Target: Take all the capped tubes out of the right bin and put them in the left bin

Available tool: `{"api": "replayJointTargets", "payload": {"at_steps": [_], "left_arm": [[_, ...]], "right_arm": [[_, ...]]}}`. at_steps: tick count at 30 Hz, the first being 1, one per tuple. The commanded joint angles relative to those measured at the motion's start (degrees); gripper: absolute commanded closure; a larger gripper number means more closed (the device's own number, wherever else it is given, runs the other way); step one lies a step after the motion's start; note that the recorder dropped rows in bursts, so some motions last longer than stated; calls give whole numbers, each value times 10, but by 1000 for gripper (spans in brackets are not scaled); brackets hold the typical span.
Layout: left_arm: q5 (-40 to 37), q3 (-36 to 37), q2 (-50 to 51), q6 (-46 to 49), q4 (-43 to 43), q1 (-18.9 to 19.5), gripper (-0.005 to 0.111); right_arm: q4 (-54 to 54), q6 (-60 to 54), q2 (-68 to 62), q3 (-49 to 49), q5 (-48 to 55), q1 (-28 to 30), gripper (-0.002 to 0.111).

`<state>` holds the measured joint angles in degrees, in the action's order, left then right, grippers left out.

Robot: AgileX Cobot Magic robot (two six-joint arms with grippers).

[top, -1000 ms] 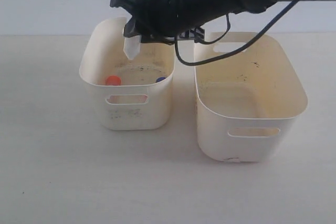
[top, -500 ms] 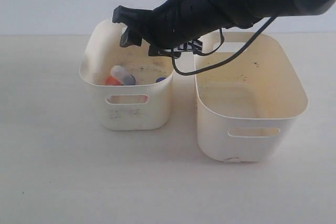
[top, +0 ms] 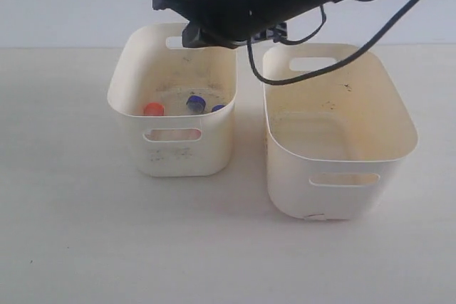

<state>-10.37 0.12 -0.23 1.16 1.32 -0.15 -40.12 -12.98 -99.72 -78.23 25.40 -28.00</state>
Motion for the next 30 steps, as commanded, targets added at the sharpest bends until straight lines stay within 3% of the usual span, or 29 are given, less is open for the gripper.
{"api": "replayJointTargets", "payload": {"at_steps": [1, 10, 23, 30], "left_arm": [[4, -1, 2, -2, 2, -4, 103], [4, -1, 2, -2, 2, -4, 103], [4, -1, 2, -2, 2, -4, 103], [4, -1, 2, -2, 2, -4, 103]], "right_arm": [[27, 10, 54, 51, 0, 1, 108], [77, 6, 257, 288, -24, 1, 108], [94, -41, 277, 291, -12, 1, 108], [115, -42, 310, 317, -55, 1, 108]]}}
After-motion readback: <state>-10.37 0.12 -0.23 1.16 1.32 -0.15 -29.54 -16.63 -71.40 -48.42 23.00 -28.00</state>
